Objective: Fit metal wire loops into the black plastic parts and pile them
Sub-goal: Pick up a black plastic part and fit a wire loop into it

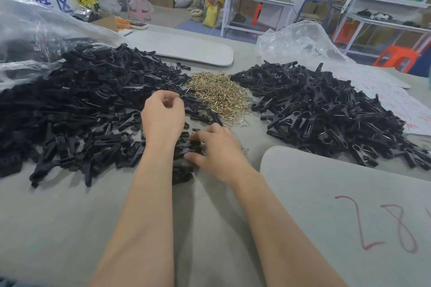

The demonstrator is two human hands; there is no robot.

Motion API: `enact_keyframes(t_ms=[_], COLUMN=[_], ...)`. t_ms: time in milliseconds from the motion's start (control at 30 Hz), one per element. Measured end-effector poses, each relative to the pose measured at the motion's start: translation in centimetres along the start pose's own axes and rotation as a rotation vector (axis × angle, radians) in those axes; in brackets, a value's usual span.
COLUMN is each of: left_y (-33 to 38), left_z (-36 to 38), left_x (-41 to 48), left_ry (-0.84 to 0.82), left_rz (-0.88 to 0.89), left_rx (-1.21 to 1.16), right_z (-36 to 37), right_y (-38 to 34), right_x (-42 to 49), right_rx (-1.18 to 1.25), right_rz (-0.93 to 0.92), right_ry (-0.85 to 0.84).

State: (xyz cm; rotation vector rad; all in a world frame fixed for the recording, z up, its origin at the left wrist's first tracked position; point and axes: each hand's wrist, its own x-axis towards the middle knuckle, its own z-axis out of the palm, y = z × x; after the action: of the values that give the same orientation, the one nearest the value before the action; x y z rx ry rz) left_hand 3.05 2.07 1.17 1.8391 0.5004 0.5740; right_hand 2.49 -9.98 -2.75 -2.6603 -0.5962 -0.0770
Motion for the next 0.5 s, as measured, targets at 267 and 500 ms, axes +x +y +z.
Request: enact_keyframes(t_ms=[267,500], left_y=[0.1,0.4], left_z=[0.4,0.8], left_x=[-0.3,-1.1], left_ry=[-0.039,-0.479], left_rz=[0.054,-0.014], left_rx=[-0.035,-0.193], right_z=[-1.2,-4.0], right_y=[0.5,2.3], right_x=[-0.1,-0.8], right_rx=[0.137,0.328], right_rz=[-0.034,-0.007], right_ry=[0.098,0.356])
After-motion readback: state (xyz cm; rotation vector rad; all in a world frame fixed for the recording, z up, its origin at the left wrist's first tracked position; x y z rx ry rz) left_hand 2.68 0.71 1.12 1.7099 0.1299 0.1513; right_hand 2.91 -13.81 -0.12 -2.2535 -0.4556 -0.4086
